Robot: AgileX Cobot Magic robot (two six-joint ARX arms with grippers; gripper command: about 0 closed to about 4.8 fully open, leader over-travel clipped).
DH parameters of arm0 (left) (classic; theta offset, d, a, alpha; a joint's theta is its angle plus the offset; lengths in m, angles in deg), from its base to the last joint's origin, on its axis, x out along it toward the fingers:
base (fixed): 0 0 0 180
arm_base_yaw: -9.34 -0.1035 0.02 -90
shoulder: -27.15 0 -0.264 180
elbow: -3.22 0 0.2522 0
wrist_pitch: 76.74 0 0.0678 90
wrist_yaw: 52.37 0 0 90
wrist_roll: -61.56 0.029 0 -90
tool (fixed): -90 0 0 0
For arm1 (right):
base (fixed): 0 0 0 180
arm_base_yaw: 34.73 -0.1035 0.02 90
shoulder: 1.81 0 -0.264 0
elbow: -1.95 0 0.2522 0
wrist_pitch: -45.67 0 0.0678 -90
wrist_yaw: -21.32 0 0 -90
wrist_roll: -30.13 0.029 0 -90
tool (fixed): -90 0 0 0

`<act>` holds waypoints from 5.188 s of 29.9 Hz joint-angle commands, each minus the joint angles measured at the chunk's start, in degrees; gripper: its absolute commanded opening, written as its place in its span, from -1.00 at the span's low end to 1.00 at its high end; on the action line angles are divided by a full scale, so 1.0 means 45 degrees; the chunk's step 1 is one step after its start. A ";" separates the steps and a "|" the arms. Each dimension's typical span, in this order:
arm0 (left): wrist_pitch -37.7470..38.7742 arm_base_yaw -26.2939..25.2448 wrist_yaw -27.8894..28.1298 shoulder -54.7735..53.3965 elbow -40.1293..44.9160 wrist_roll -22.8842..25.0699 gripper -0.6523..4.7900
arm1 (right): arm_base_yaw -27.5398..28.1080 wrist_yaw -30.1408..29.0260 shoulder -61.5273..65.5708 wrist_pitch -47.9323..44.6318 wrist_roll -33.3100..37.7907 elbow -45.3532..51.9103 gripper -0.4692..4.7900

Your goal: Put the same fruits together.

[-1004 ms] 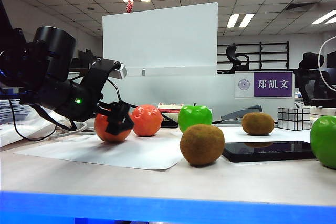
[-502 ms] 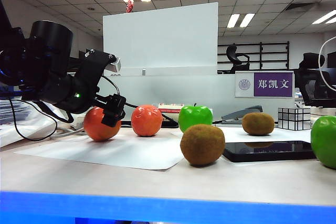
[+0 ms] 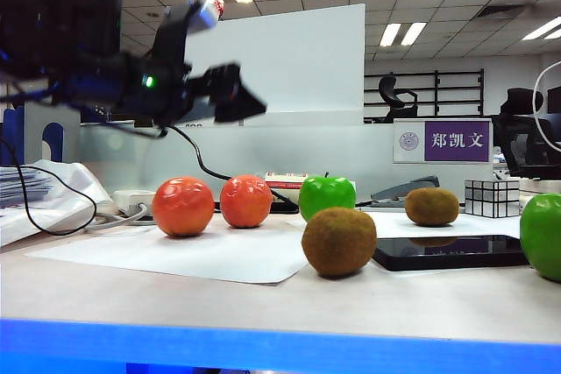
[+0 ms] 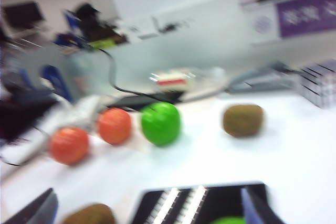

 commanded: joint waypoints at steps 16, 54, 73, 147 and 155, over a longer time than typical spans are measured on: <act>0.0277 0.0763 -0.0607 0.2050 -0.0029 -0.0175 1.00 | -0.0015 0.1375 0.0015 0.2331 -0.1088 0.0141 1.00; 0.1923 0.0763 -0.0923 0.3415 -0.0019 0.0272 1.00 | -0.1598 0.3322 0.9787 -0.4099 -0.2861 -0.0233 1.00; 0.1899 0.0763 -0.0923 0.3419 -0.0029 0.0369 1.00 | -0.1608 0.3002 1.5805 -0.7762 -0.2856 -0.1506 1.00; 0.2176 0.0758 -0.0840 0.3419 -0.0034 0.0554 1.00 | -0.3225 -0.1083 2.1736 -0.7791 -0.4279 -0.9272 -0.84; 0.2161 0.0763 -0.0835 0.3419 -0.0039 0.0559 1.00 | -0.3225 -0.1345 2.2129 -0.7815 -0.4289 -0.9471 -0.84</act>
